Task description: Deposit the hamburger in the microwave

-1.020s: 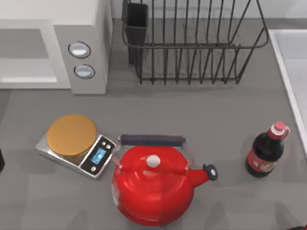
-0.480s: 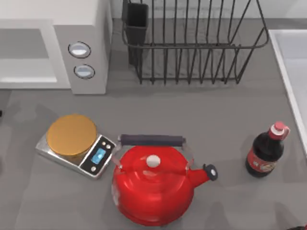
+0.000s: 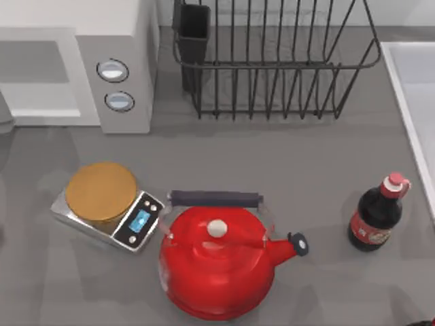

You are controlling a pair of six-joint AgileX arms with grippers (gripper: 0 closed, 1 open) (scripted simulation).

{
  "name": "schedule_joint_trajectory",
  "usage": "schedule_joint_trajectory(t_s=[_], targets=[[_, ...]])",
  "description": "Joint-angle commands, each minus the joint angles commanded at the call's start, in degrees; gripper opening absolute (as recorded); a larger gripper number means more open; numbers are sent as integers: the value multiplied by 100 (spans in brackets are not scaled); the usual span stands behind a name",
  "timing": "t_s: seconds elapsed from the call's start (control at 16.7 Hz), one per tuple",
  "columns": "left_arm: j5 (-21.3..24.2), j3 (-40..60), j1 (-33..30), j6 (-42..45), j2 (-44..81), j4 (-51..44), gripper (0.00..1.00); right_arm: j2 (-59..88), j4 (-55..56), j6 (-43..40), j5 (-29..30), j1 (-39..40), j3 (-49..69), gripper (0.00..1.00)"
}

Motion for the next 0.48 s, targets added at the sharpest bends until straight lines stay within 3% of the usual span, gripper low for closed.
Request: schedule_joint_trajectory(t_s=[0.24,0.48], targets=[[-66,426,444,836,1343,-913,100,0,0,0,0,0,0,100],[-104,488,648,1142,1746,-1273,100,0,0,0,0,0,0,100]])
